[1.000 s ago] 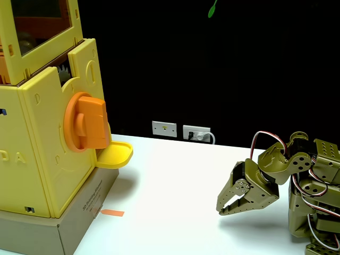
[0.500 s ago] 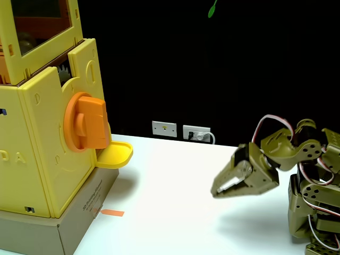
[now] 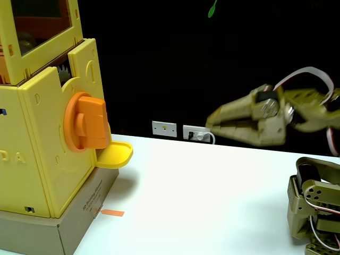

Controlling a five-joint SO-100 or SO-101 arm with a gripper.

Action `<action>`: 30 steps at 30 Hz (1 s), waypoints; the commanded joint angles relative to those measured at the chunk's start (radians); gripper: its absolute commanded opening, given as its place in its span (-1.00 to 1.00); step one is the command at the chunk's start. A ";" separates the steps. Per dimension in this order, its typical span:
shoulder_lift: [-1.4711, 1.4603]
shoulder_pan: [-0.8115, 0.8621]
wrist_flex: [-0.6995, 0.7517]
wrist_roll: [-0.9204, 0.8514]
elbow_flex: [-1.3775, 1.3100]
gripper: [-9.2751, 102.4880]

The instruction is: Turn the button of vending machine.

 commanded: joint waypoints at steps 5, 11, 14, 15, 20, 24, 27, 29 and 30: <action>-0.170 -0.049 -0.031 -0.235 -0.241 -0.85; -0.213 0.069 0.040 -0.457 -0.242 -0.84; -0.281 0.060 0.052 -0.554 -0.236 -0.80; -0.308 0.054 0.052 -0.581 -0.235 -0.79; -0.463 -0.046 -0.153 -0.715 -0.164 -0.71; -0.499 -0.075 -0.407 -0.834 -0.014 -0.68; -0.534 -0.081 -0.552 -0.939 0.078 -0.64; -0.566 -0.080 -0.621 -1.008 0.115 -0.62; -0.568 -0.078 -0.667 -1.042 0.143 -0.61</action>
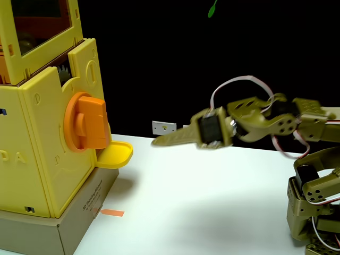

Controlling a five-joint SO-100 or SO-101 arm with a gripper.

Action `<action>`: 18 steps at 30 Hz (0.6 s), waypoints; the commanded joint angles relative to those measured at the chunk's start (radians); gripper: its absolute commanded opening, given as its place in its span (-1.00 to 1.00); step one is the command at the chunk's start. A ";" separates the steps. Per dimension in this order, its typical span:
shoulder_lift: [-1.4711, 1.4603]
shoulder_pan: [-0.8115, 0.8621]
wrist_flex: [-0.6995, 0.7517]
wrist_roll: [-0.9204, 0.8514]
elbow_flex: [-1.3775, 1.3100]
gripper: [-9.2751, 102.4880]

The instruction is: Turn the button of vending machine.

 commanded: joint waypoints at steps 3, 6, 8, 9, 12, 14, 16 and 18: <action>-0.005 -0.005 -0.259 -0.164 0.123 -0.59; -0.038 -0.017 -0.451 -0.245 0.202 -0.56; -0.089 -0.021 -0.641 -0.284 0.267 -0.52; -0.123 -0.021 -0.752 -0.296 0.299 -0.49; -0.204 -0.017 -0.997 -0.334 0.353 -0.48; -0.252 -0.012 -1.068 -0.354 0.341 -0.48; -0.288 0.000 -1.118 -0.351 0.321 -0.47; -0.331 0.012 -1.132 -0.365 0.291 -0.47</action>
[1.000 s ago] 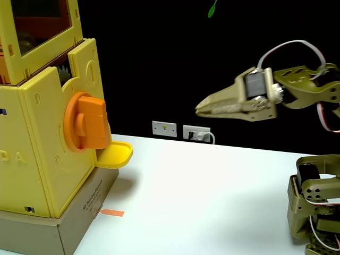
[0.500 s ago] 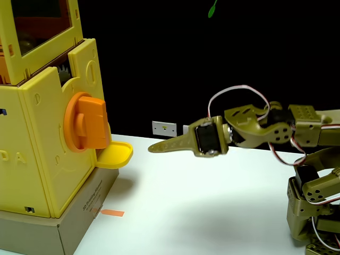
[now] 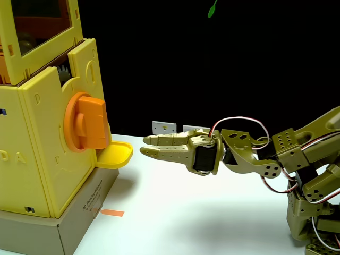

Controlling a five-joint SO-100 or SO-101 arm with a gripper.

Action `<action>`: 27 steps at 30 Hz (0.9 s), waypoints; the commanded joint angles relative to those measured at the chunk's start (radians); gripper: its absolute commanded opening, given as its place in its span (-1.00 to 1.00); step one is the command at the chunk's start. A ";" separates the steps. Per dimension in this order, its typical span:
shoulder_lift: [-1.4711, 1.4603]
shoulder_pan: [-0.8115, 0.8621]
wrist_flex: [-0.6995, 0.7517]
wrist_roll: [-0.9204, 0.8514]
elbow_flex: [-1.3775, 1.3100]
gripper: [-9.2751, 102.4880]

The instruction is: Turn the button of vending machine.

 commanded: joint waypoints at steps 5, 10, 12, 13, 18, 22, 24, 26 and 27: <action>-0.172 0.057 -0.104 -0.064 -0.114 -0.43; -0.318 0.114 -0.060 -0.048 -0.225 -0.35; -0.365 0.138 -0.020 -0.025 -0.275 -0.33; -0.387 0.153 -0.018 -0.014 -0.290 -0.31; -0.469 0.210 0.069 0.029 -0.376 -0.26; -0.520 0.227 0.080 0.034 -0.431 -0.26; -0.537 0.229 0.080 0.038 -0.457 -0.27; -0.552 0.232 0.080 0.049 -0.489 -0.27; -0.561 0.232 0.080 0.054 -0.506 -0.27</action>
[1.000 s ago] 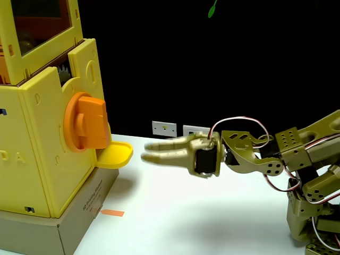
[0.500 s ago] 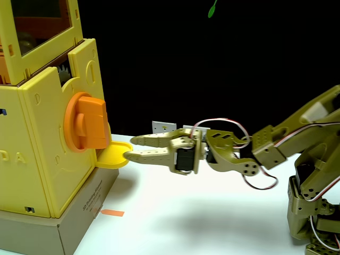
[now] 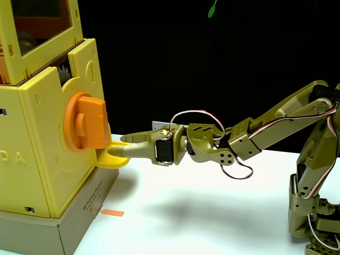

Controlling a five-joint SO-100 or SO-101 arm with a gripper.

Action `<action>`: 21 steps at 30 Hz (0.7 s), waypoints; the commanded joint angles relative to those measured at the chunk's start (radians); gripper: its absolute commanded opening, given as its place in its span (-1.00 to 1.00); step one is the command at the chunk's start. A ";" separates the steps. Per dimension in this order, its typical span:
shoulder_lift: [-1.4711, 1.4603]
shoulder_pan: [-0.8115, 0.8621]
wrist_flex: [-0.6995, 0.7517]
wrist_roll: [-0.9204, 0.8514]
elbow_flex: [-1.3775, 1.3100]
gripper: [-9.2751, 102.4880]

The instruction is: Turn the button of vending machine.

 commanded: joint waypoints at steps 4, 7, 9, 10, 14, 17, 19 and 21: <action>-0.037 0.012 0.003 0.040 -0.141 -0.27; -0.064 0.005 0.003 0.048 -0.179 -0.28; -0.089 0.000 0.003 0.054 -0.209 -0.29; -0.100 -0.002 0.003 0.054 -0.222 -0.30; -0.147 -0.006 0.003 0.049 -0.282 -0.34; -0.178 -0.008 0.003 0.044 -0.314 -0.35; -0.187 -0.008 0.003 0.041 -0.325 -0.37; -0.193 -0.008 0.002 0.037 -0.333 -0.40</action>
